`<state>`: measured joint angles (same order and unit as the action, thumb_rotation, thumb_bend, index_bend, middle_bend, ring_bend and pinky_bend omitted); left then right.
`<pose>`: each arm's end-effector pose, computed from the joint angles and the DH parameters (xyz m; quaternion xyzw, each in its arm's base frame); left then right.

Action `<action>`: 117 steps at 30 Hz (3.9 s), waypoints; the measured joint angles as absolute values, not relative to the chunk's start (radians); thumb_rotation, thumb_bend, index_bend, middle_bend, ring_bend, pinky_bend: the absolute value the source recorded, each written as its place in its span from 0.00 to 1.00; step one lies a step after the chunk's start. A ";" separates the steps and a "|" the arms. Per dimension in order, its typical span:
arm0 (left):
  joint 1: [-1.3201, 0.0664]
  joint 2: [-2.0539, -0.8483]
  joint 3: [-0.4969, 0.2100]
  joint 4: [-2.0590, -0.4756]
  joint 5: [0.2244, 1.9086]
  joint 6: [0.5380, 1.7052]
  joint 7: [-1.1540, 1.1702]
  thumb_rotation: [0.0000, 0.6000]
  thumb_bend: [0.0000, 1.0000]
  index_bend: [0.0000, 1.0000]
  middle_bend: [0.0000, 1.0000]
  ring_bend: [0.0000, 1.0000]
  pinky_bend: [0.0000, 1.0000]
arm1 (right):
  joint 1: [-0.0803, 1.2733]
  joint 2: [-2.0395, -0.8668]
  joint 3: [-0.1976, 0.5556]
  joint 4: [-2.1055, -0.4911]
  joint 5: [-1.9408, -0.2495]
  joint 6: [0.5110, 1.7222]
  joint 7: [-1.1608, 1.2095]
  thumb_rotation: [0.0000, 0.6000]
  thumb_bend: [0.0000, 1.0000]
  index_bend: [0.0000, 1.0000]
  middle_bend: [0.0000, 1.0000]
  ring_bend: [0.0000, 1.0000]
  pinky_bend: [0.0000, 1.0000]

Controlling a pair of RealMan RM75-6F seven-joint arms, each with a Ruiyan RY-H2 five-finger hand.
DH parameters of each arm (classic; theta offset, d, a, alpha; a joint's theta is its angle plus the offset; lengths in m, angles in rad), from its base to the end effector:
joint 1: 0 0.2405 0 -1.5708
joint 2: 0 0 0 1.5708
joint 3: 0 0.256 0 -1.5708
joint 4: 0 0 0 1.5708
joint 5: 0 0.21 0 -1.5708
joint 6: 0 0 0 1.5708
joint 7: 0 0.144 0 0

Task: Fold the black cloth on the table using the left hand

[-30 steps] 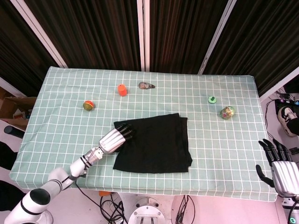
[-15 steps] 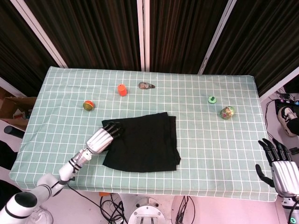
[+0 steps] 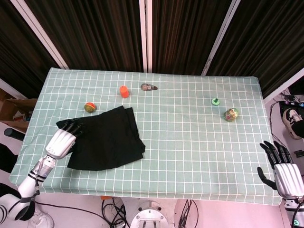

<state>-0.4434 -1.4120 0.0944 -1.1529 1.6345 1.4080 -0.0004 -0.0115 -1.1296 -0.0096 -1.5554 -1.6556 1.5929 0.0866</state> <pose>-0.2864 0.2697 0.0682 -0.7597 -0.2311 -0.3853 0.4701 -0.3139 -0.1379 0.1576 0.6044 -0.3844 0.4149 0.5611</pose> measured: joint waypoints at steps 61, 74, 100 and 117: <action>-0.885 -1.561 -0.186 -1.534 0.925 1.058 0.344 0.94 0.02 0.24 0.23 0.09 0.18 | -0.031 -1.157 -0.001 -1.456 -1.604 1.590 0.202 1.00 0.35 0.15 0.11 0.01 0.14; -0.915 -1.694 -0.175 -1.315 0.901 0.892 0.340 0.72 0.07 0.16 0.21 0.07 0.16 | -0.040 -1.159 -0.003 -1.465 -1.601 1.600 0.187 1.00 0.35 0.15 0.11 0.01 0.14; -0.856 -1.575 -0.082 -1.666 1.105 0.888 0.317 0.51 0.08 0.14 0.21 0.07 0.16 | -0.052 -1.159 -0.003 -1.465 -1.604 1.615 0.188 1.00 0.35 0.16 0.11 0.01 0.14; -0.870 -1.620 -0.010 -1.677 1.115 0.773 0.318 0.52 0.09 0.14 0.23 0.07 0.16 | -0.061 -1.167 -0.002 -1.440 -1.602 1.628 0.216 1.00 0.35 0.16 0.11 0.01 0.14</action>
<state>-0.8698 -1.6195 -0.0097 -1.6767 1.1150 0.7729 0.3182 -0.0605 -1.1670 -0.0017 -1.4402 -1.6020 1.6281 0.2157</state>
